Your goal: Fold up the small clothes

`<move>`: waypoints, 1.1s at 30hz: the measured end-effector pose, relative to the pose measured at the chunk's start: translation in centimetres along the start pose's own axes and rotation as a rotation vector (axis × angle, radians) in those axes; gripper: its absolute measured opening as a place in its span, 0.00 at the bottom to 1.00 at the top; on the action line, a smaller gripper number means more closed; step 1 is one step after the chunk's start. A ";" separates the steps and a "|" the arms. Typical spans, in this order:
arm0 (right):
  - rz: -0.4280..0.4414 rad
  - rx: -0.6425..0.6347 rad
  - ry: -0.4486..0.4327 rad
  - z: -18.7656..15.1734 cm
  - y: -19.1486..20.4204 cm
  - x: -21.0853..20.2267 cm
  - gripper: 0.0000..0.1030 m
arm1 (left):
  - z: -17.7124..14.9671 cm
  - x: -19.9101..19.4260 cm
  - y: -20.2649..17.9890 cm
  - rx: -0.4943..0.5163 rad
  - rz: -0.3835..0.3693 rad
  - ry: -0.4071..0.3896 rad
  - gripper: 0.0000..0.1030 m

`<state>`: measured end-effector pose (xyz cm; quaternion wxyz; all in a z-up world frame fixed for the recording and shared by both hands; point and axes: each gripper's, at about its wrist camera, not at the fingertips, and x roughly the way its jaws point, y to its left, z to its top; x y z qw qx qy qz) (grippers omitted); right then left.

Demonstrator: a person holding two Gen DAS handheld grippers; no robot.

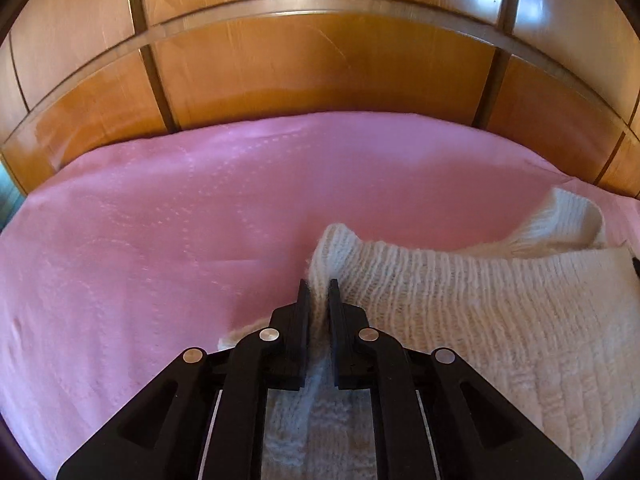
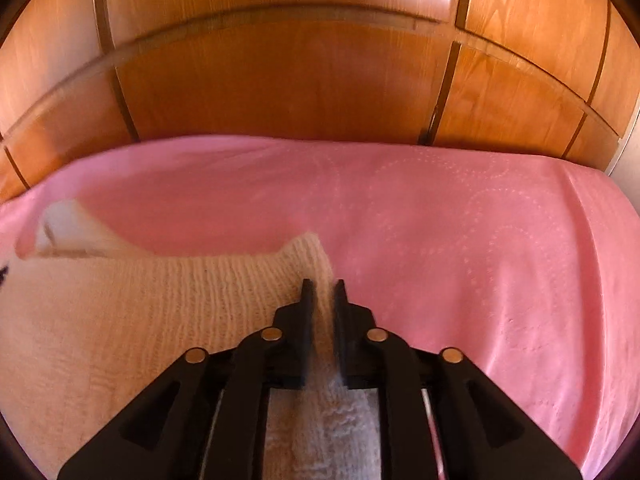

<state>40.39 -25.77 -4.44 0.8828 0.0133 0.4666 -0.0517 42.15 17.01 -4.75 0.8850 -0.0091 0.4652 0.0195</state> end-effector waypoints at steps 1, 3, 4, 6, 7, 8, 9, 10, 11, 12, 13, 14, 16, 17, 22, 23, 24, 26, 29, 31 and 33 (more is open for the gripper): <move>0.019 0.004 -0.014 -0.1 -0.3 -0.9 0.36 | 0.1 -0.5 0.3 -0.012 -0.011 -0.001 0.19; 0.062 0.036 -0.043 -0.8 -1.5 -3.3 0.61 | -0.4 -2.1 1.8 -0.060 -0.024 -0.032 0.63; 0.088 0.056 -0.057 -1.4 -2.3 -4.5 0.64 | -1.1 -3.3 2.8 -0.090 -0.043 -0.061 0.67; 0.153 0.098 -0.063 -3.3 -4.2 -6.7 0.67 | -2.8 -5.1 4.8 -0.137 -0.107 -0.074 0.67; 0.182 0.121 -0.058 -4.0 -5.1 -7.4 0.69 | -3.8 -5.7 5.7 -0.159 -0.139 -0.071 0.67; 0.228 0.157 -0.046 -5.4 -6.3 -8.2 0.70 | -4.9 -6.1 6.4 -0.181 -0.170 -0.066 0.67; 0.257 0.177 -0.034 -6.4 -6.9 -8.6 0.70 | -6.4 -6.7 7.2 -0.206 -0.213 -0.050 0.67; 0.286 0.197 -0.021 -7.5 -7.4 -9.0 0.70 | -7.6 -7.2 7.8 -0.223 -0.242 -0.040 0.67; 0.308 0.213 -0.006 -8.4 -7.7 -9.3 0.70 | -8.8 -7.6 8.4 -0.242 -0.268 -0.034 0.67; 0.326 0.229 0.016 -9.7 -8.0 -9.4 0.70 | -10.3 -8.2 8.9 -0.269 -0.299 -0.029 0.67; 0.339 0.240 0.034 -10.8 -8.4 -9.6 0.70 | -11.5 -8.5 9.2 -0.294 -0.332 -0.020 0.67; 0.355 0.247 0.049 -11.8 -8.3 -9.6 0.70 | -12.5 -8.8 9.1 -0.317 -0.359 -0.010 0.67; 0.399 0.253 0.081 -13.6 -7.6 -9.6 0.63 | -14.6 -8.9 9.0 -0.357 -0.396 0.001 0.67; 0.411 0.256 0.087 -14.0 -7.2 -9.6 0.61 | -15.4 -9.1 8.7 -0.362 -0.407 -0.006 0.67; 0.365 0.247 0.085 -14.1 -5.2 -10.3 0.17 | -15.2 -8.9 7.5 -0.355 -0.433 0.041 0.13; 0.358 0.242 0.068 -13.9 -5.1 -11.3 0.16 | -14.9 -9.2 7.3 -0.349 -0.423 0.034 0.10; 0.368 0.244 0.051 -13.6 -5.1 -11.8 0.14 | -14.6 -9.7 7.0 -0.336 -0.412 0.026 0.10; 0.396 0.247 0.007 -13.3 -5.5 -14.1 0.12 | -14.6 -11.0 6.8 -0.320 -0.407 0.011 0.09; 0.432 0.242 -0.025 -13.2 -5.7 -16.3 0.11 | -14.6 -13.3 6.8 -0.301 -0.420 -0.012 0.08; 0.444 0.225 -0.035 -13.6 -5.7 -17.9 0.11 | -15.0 -14.9 6.8 -0.285 -0.431 -0.022 0.08; 0.446 0.215 -0.032 -14.5 -5.8 -19.3 0.11 | -15.4 -16.3 6.9 -0.275 -0.446 -0.020 0.08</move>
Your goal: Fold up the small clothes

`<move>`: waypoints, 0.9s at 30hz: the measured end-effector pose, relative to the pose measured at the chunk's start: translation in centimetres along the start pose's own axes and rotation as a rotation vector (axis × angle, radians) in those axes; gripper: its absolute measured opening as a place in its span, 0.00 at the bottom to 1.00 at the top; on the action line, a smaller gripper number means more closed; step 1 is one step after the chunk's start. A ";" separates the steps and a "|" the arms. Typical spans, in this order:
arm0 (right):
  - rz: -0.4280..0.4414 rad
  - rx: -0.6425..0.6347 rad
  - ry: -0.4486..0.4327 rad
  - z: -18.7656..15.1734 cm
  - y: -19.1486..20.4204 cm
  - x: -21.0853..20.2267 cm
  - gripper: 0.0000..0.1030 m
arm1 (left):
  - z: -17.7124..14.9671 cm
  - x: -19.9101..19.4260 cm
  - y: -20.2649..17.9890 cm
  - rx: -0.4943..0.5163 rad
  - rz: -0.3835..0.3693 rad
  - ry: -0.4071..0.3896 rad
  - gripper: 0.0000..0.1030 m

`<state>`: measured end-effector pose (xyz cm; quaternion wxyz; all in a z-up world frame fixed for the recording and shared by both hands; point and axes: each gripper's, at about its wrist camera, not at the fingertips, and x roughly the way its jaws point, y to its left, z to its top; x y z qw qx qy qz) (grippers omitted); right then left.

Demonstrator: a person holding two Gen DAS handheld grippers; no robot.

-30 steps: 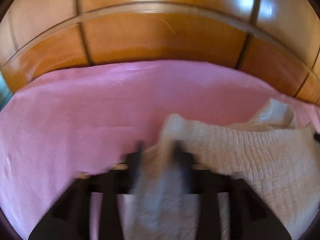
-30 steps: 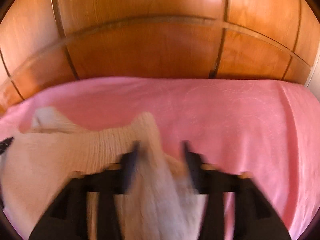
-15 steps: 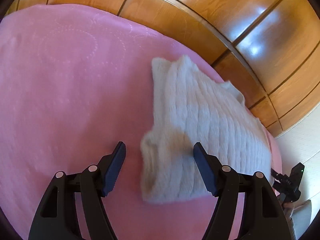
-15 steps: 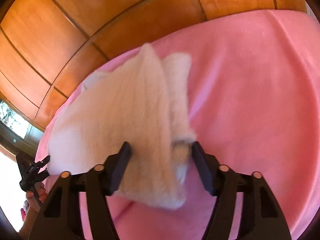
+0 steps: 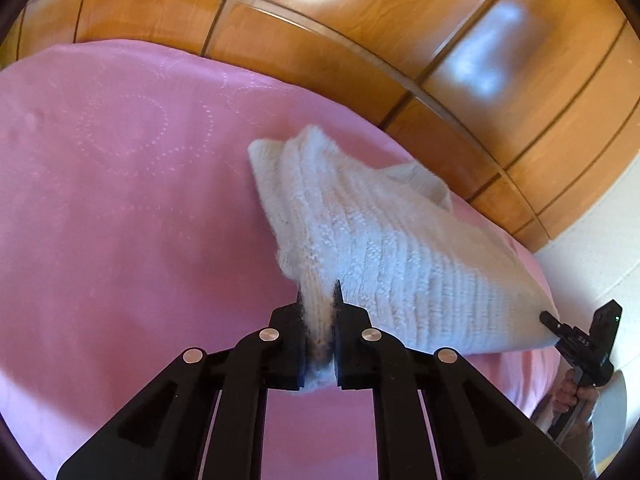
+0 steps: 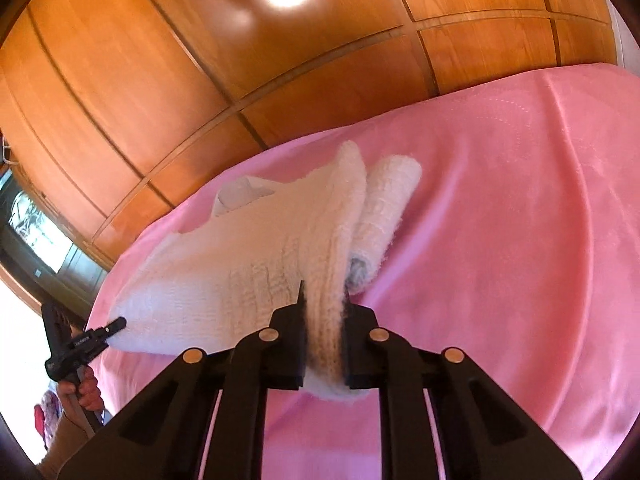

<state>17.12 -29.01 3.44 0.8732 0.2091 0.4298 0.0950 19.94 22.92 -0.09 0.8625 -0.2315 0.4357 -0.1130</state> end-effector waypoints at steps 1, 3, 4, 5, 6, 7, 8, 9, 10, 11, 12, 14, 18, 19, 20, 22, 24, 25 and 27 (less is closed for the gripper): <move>0.004 0.007 0.006 -0.5 -0.1 -0.6 0.11 | -0.7 -0.7 -0.2 0.008 -0.003 0.006 0.08; 0.014 0.039 0.017 -1.8 -0.6 -1.8 0.11 | -2.0 -1.6 -0.1 -0.006 -0.009 0.032 0.08; 0.014 0.050 0.026 -2.6 -0.9 -2.4 0.11 | -3.0 -2.3 0.1 -0.018 -0.021 0.042 0.08; 0.012 0.053 0.033 -3.3 -1.1 -2.9 0.11 | -3.8 -2.9 0.1 -0.018 -0.021 0.048 0.08; 0.006 0.059 0.043 -4.2 -1.5 -3.4 0.11 | -5.0 -3.5 0.1 -0.012 -0.009 0.060 0.08; -0.002 0.067 0.056 -4.8 -1.9 -3.6 0.11 | -6.0 -3.9 0.1 -0.014 -0.009 0.074 0.08; -0.012 0.076 0.069 -5.6 -2.3 -3.8 0.11 | -6.7 -4.2 0.2 -0.022 -0.013 0.083 0.08; -0.029 0.083 0.087 -6.4 -2.9 -3.7 0.11 | -7.5 -4.5 0.5 -0.030 -0.010 0.087 0.09; -0.035 0.082 0.098 -6.8 -3.2 -3.5 0.12 | -8.0 -4.6 0.6 -0.027 0.002 0.088 0.09; -0.039 0.079 0.100 -7.1 -3.3 -3.5 0.14 | -8.3 -4.7 0.6 -0.008 0.019 0.087 0.11; -0.060 0.077 0.093 -7.0 -3.5 -3.4 0.23 | -8.3 -4.7 0.5 0.005 0.045 0.073 0.11; -0.088 0.083 0.059 -6.5 -3.9 -3.6 0.41 | -7.8 -4.9 0.7 0.015 0.061 0.056 0.19; -0.114 0.053 -0.021 -3.8 -3.3 -3.9 0.45 | -4.9 -4.5 1.3 -0.003 0.062 0.009 0.32; -0.121 0.039 -0.033 -3.1 -2.9 -3.5 0.45 | -4.2 -4.0 1.2 0.000 0.064 0.003 0.32; -0.126 0.027 -0.039 -2.5 -2.6 -3.2 0.45 | -3.8 -3.8 1.0 0.005 0.058 0.000 0.32; -0.123 -0.001 -0.042 -1.0 -1.7 -1.4 0.45 | -2.2 -2.2 0.7 0.014 0.064 0.004 0.32; -0.137 -0.027 -0.021 0.2 -0.6 1.1 0.45 | -1.3 -0.7 1.0 0.010 0.063 0.030 0.32; -0.159 -0.047 0.001 0.7 -0.2 2.8 0.46 | -1.0 -0.2 1.2 0.004 0.066 0.041 0.32; -0.201 -0.061 0.049 1.2 -0.2 5.5 0.46 | -0.5 1.2 1.3 -0.002 0.068 0.062 0.25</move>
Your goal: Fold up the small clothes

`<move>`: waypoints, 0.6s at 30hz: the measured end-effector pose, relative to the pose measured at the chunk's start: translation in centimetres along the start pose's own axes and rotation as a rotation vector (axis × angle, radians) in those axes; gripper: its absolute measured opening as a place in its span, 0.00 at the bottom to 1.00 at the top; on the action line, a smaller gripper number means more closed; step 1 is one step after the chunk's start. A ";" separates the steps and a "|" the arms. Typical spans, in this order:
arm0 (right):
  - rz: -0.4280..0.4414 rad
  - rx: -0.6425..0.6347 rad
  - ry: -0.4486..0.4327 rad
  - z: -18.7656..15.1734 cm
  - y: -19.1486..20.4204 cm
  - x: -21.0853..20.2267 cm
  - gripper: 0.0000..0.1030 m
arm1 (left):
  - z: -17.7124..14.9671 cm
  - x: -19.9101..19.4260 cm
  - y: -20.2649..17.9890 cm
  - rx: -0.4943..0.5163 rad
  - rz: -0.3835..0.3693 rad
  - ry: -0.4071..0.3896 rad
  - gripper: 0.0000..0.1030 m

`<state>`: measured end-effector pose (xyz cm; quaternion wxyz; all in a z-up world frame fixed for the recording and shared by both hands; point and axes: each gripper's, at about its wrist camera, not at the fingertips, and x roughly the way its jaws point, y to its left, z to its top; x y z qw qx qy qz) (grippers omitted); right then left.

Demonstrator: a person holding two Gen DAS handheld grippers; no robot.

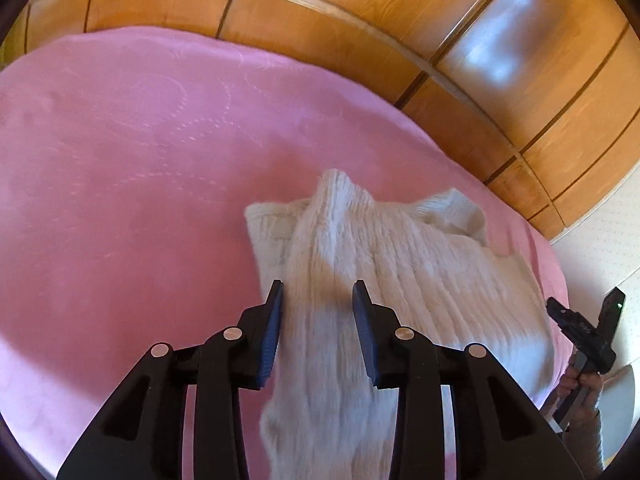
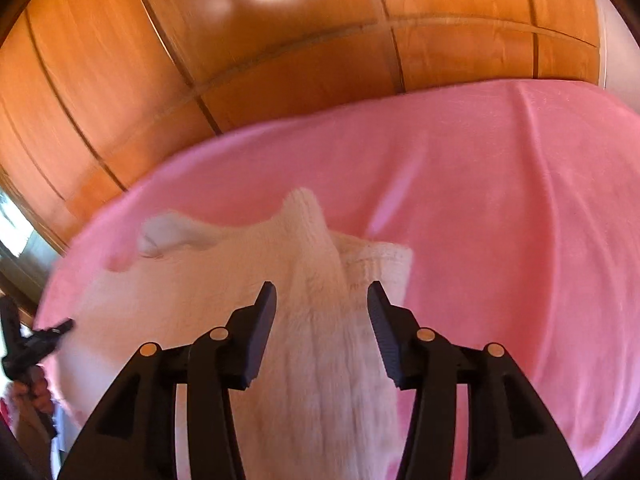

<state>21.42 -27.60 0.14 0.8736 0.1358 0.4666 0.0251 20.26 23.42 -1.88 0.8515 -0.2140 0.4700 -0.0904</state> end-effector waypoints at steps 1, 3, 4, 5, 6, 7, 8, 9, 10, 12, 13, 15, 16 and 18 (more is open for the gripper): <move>0.004 -0.008 0.023 0.2 0.3 1.0 0.30 | 0.2 0.8 -0.4 0.022 0.009 0.010 0.18; 0.017 -0.050 0.052 0.4 1.2 2.3 0.06 | 0.0 1.0 -1.3 0.073 0.048 -0.012 0.06; -0.009 -0.074 0.030 0.5 2.0 2.1 0.06 | -0.1 0.6 -1.5 0.082 0.066 -0.043 0.05; -0.023 -0.091 -0.004 0.8 2.4 1.6 0.06 | -0.2 0.1 -1.7 0.085 0.080 -0.080 0.05; -0.021 -0.079 -0.057 1.2 2.5 0.8 0.06 | -0.2 -0.4 -1.7 0.084 0.093 -0.112 0.05; -0.022 -0.064 -0.089 1.3 2.4 0.2 0.05 | -0.3 -1.0 -1.7 0.079 0.112 -0.149 0.05; -0.042 -0.061 -0.128 1.4 2.5 -0.2 0.05 | -0.3 -1.3 -1.7 0.077 0.129 -0.173 0.05; -0.079 -0.080 -0.150 1.2 2.8 -0.1 0.05 | -0.5 -1.4 -1.9 0.084 0.166 -0.200 0.05; -0.113 -0.101 -0.147 1.0 2.9 0.6 0.05 | -0.6 -0.9 -2.1 0.102 0.211 -0.203 0.05; -0.161 -0.131 -0.076 0.3 3.2 3.5 0.06 | -1.0 1.6 -2.6 0.149 0.313 -0.142 0.05; -0.188 -0.145 -0.046 -0.2 3.3 4.9 0.09 | -1.3 3.1 -2.8 0.173 0.361 -0.099 0.05; -0.215 -0.163 -0.063 -1.0 3.4 5.6 0.11 | -1.5 3.7 -3.9 0.227 0.437 -0.104 0.05; -0.224 -0.164 -0.067 -1.0 3.5 5.4 0.19 | -1.4 3.3 -4.5 0.238 0.461 -0.100 0.06; -0.229 -0.154 -0.079 -0.8 3.7 4.7 0.42 | -1.1 2.0 -5.2 0.216 0.441 -0.125 0.18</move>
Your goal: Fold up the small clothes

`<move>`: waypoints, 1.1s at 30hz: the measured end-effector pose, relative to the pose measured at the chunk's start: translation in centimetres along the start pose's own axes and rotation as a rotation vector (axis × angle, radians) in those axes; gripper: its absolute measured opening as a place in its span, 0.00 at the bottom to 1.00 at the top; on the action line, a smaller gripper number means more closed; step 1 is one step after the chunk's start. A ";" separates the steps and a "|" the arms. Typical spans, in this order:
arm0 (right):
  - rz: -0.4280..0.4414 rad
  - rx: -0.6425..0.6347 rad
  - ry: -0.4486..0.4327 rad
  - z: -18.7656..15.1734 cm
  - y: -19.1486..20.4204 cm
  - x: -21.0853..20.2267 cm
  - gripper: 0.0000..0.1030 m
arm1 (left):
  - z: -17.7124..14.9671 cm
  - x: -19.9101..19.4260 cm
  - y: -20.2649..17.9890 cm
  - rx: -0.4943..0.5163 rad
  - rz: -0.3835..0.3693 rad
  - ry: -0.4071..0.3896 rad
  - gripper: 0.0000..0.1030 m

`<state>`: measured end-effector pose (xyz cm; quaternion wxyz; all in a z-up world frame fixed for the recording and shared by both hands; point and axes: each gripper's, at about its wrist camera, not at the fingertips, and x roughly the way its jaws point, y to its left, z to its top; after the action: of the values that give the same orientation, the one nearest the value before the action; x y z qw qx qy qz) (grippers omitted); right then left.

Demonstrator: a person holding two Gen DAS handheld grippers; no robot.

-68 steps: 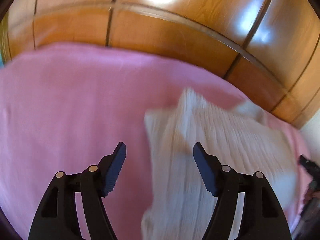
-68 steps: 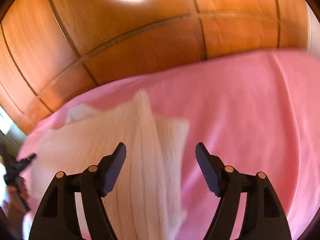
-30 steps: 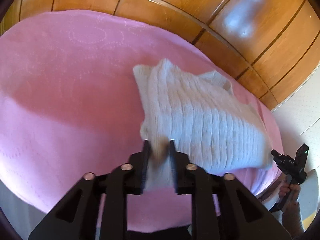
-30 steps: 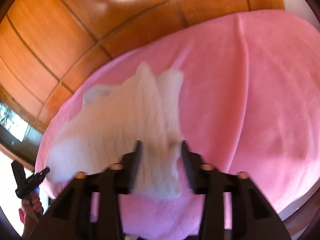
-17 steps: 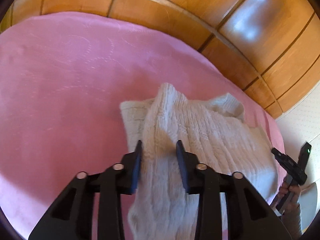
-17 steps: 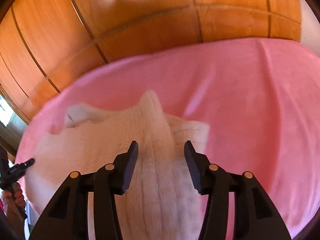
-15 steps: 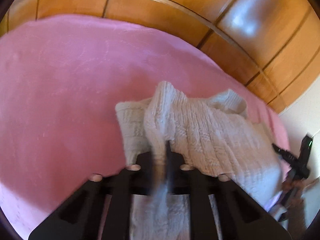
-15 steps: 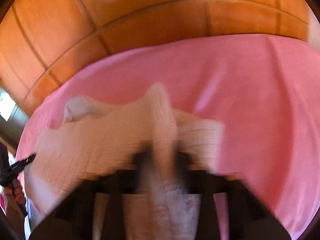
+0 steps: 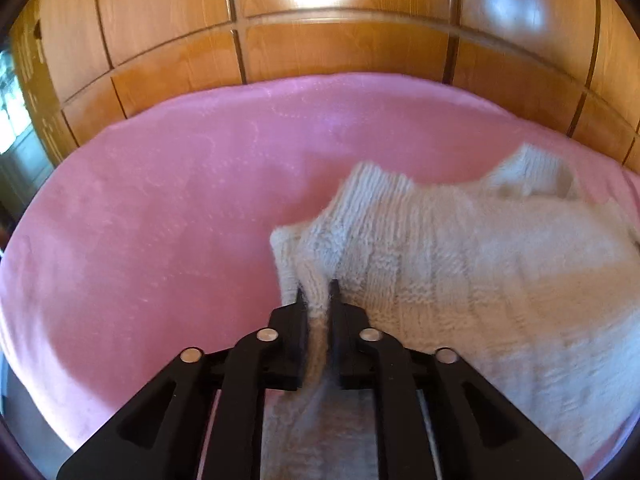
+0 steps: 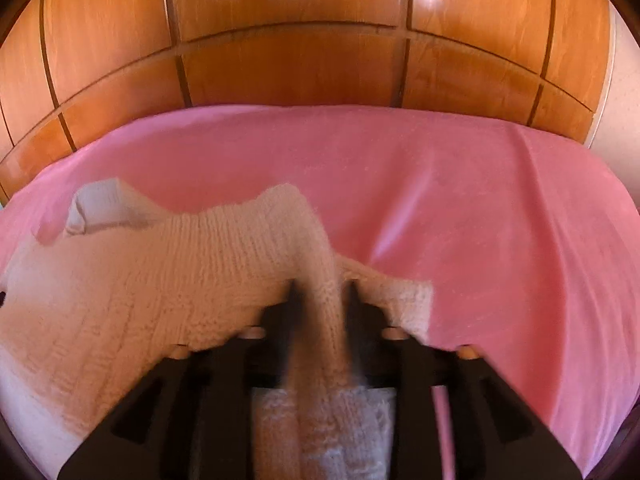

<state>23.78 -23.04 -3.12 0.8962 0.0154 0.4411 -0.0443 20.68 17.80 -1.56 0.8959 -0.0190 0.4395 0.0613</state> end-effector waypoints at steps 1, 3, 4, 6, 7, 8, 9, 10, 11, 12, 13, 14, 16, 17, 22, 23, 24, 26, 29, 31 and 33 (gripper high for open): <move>0.001 0.007 -0.012 0.0 -0.2 -0.5 0.50 | 0.2 -1.0 0.1 -0.017 -0.027 -0.024 0.23; 0.016 0.014 -0.056 0.1 0.1 -2.4 0.50 | 0.3 -2.7 -0.1 -0.025 -0.057 -0.069 0.37; 0.032 0.017 -0.075 0.1 0.4 -3.4 0.50 | 0.3 -3.3 -0.3 -0.022 -0.063 -0.087 0.40; 0.112 0.016 -0.104 -0.2 1.2 -5.4 0.51 | 0.0 -4.1 -1.2 -0.004 -0.075 -0.096 0.42; 0.151 0.006 -0.111 -0.5 2.0 -6.3 0.51 | -0.1 -4.1 -1.9 0.001 -0.076 -0.096 0.42; 0.183 -0.010 -0.112 -0.8 2.9 -6.8 0.51 | -0.3 -4.4 -2.3 0.009 -0.076 -0.099 0.42; 0.218 -0.034 -0.110 -1.2 4.3 -7.4 0.51 | -0.9 -5.0 -3.1 0.021 -0.072 -0.106 0.42; 0.246 -0.055 -0.102 -1.8 5.7 -7.6 0.51 | -1.1 -5.2 -3.6 0.029 -0.068 -0.112 0.42; 0.266 -0.070 -0.092 -2.3 6.5 -7.8 0.51 | -1.5 -5.4 -4.1 0.033 -0.068 -0.115 0.42; 0.292 -0.094 -0.074 -2.9 8.1 -7.7 0.51 | -1.7 -5.5 -4.4 0.035 -0.073 -0.114 0.42; 0.305 -0.116 -0.063 -3.2 9.3 -7.5 0.51 | -1.8 -5.4 -4.6 0.034 -0.074 -0.113 0.42; 0.313 -0.139 -0.056 -3.6 10.4 -7.3 0.51 | -2.0 -5.5 -4.9 0.034 -0.072 -0.112 0.42; 0.317 -0.181 -0.042 -4.2 12.3 -6.7 0.51 | -2.2 -5.7 -5.3 0.046 -0.076 -0.115 0.42; 0.319 -0.193 -0.038 -4.5 13.2 -6.4 0.51 | -2.3 -5.8 -5.5 0.050 -0.077 -0.117 0.42; 0.297 -0.218 -0.008 -4.1 14.5 -3.7 0.53 | -2.5 -5.1 -5.8 0.058 -0.086 -0.106 0.42; 0.273 -0.230 0.011 -4.2 14.4 -2.9 0.54 | -2.5 -4.8 -5.9 0.060 -0.084 -0.100 0.43; 0.269 -0.215 0.033 -4.5 14.2 -1.5 0.55 | -2.6 -4.2 -5.9 0.060 -0.081 -0.084 0.51; 0.282 -0.187 -0.001 -4.8 13.7 -1.1 0.59 | -2.7 -3.3 -5.8 0.056 -0.074 -0.068 0.52; 0.260 -0.196 -0.035 -5.1 13.9 -1.0 0.61 | -2.7 -2.7 -5.7 0.051 -0.075 -0.060 0.52; 0.265 -0.194 -0.047 -5.4 13.8 -0.9 0.61 | -2.5 -2.9 -5.7 0.051 -0.077 -0.071 0.52; 0.271 -0.189 -0.054 -5.5 13.7 -1.0 0.61 | -2.2 -3.1 -5.7 0.052 -0.079 -0.078 0.52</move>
<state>20.13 -9.00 -5.82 0.9030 -0.0107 0.4130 0.1184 17.78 11.67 -0.58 0.9143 -0.0107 0.4045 0.0154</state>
